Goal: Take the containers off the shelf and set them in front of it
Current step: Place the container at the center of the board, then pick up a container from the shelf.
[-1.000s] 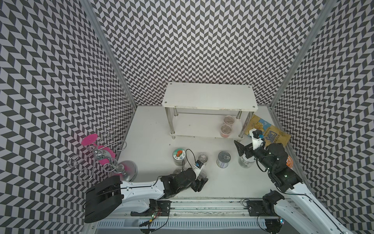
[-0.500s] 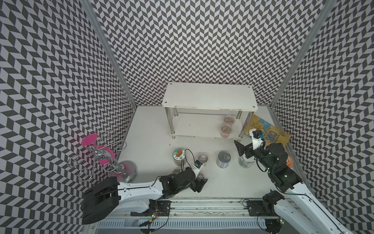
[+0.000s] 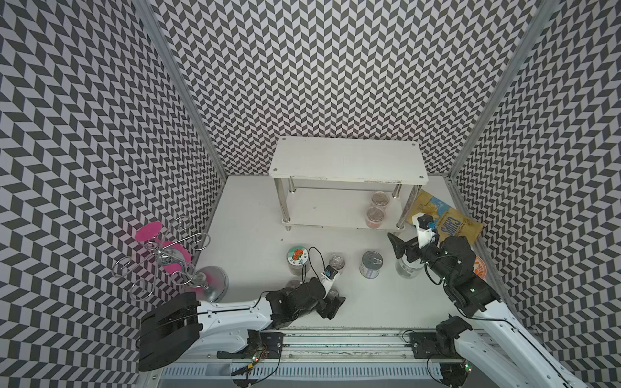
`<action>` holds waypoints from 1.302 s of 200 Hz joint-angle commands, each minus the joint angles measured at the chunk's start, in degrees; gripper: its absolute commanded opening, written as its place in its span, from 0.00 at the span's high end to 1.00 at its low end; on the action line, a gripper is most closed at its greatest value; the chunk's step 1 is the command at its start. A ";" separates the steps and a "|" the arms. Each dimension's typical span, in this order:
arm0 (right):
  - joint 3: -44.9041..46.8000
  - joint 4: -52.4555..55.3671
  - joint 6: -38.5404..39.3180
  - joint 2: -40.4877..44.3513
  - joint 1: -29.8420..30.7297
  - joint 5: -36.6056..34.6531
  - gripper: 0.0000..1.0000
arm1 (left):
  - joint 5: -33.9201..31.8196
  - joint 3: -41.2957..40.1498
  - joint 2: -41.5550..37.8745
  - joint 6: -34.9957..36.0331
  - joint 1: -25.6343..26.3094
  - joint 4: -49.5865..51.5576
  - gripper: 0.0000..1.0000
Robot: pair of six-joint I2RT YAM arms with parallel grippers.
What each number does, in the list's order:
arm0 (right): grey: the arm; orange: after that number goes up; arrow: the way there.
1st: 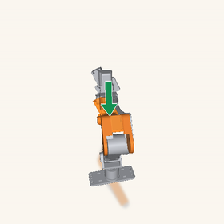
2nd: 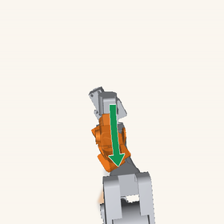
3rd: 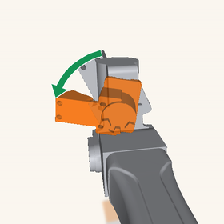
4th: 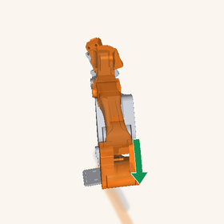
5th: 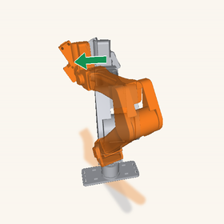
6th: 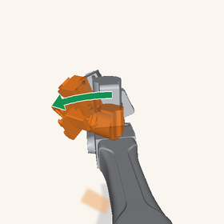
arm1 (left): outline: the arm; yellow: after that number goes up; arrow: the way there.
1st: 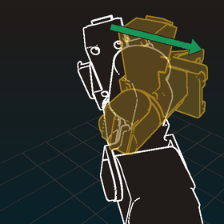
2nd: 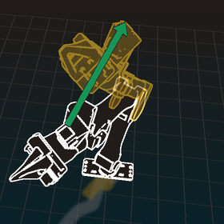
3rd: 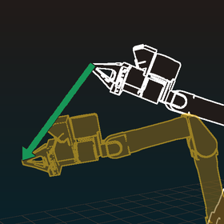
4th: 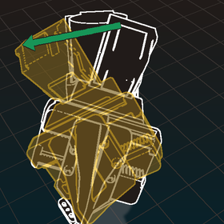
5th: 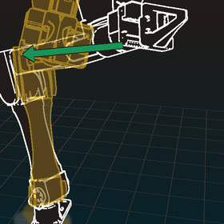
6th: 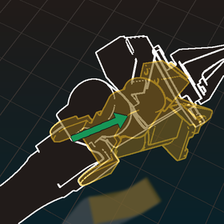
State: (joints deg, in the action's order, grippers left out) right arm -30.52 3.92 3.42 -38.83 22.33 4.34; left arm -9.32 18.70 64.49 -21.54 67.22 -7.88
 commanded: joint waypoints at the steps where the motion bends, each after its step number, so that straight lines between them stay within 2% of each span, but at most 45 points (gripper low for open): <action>1: 0.46 -3.43 -0.18 0.11 -0.28 0.14 0.01 | 0.65 2.36 0.78 0.77 -0.23 -0.14 0.18; 37: 0.74 -3.33 -0.26 0.43 -0.26 -0.06 0.00 | 0.77 3.47 2.24 0.93 -0.23 -0.48 0.18; 86: 0.55 -3.42 -0.91 0.12 -0.16 0.82 0.00 | -0.94 5.25 0.88 2.02 -0.67 2.68 0.11; 146: 0.29 -7.11 -8.81 -4.74 0.25 5.84 0.00 | 1.28 9.77 -4.12 4.50 -3.90 7.68 0.08; 168: 0.21 -10.29 -14.76 -8.12 2.30 2.19 0.00 | 4.84 11.77 -5.31 6.46 -7.78 9.27 0.07; 180: -0.33 -11.82 -17.85 -10.87 4.54 -2.52 0.00 | 6.61 12.62 -6.11 7.82 -9.72 9.75 0.06; 201: -3.04 -12.55 -21.85 -17.94 7.96 -9.03 0.00 | 10.11 14.12 -6.55 10.27 -12.80 10.39 0.04; 225: -8.02 -9.94 -26.87 -27.02 8.48 -15.05 0.00 | 13.58 15.13 -6.49 11.97 -15.71 10.59 0.03; 240: -10.04 -10.04 -27.62 -31.34 8.44 -18.68 0.00 | 14.31 15.30 -7.11 12.47 -16.95 10.14 0.02; 260: -11.22 -14.01 -27.37 -35.44 8.47 -19.96 0.00 | 14.70 15.44 -7.52 12.71 -18.20 9.30 0.00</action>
State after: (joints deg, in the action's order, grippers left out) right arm -39.70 -4.43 -21.19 -71.02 30.61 -9.56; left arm 2.57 32.67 58.30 -10.85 50.39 1.50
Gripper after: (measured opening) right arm 0.995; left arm 0.990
